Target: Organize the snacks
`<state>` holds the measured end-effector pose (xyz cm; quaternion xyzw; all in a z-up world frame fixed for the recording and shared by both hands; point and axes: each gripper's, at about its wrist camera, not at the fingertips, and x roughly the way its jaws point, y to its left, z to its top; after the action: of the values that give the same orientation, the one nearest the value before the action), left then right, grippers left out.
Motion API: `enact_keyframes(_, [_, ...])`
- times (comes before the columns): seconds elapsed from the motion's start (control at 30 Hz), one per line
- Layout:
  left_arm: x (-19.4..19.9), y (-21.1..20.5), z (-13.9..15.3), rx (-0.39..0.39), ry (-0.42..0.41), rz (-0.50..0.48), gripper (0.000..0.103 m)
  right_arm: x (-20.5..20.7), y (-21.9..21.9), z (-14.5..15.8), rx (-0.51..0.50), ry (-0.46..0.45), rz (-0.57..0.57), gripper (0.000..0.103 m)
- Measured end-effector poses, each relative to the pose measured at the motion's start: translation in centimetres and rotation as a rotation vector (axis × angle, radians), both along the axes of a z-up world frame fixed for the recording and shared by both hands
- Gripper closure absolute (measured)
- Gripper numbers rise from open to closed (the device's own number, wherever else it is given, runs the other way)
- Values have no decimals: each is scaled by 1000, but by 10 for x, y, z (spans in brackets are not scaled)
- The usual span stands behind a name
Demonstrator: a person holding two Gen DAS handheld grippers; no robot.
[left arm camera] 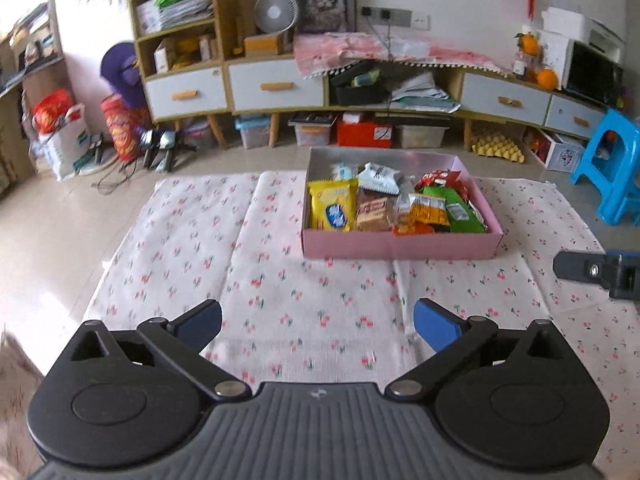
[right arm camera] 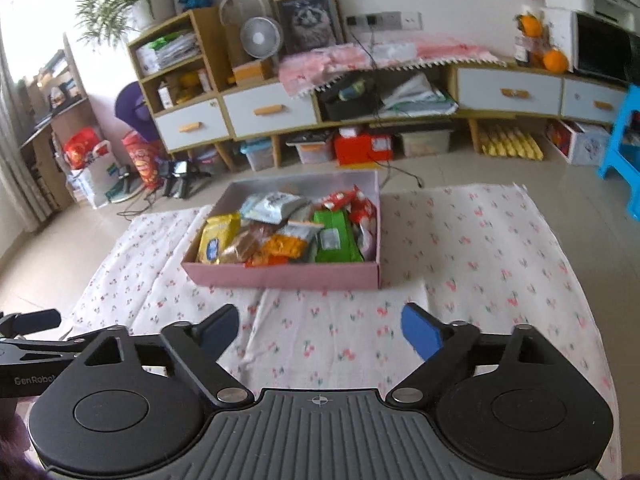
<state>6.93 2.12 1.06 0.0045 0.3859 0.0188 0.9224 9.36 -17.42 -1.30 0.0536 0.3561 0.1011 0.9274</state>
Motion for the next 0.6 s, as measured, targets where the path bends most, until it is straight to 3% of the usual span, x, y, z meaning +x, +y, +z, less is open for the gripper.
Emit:
enact_keyframes(0.3, [-5,0,-7,-31,88,32,1,-15,14,-10,-73,61,-33,10])
enact_keyframes(0.6, [-1,-5,-14,-9,105,30,1,-10,20,-21,-107,87,-8,10])
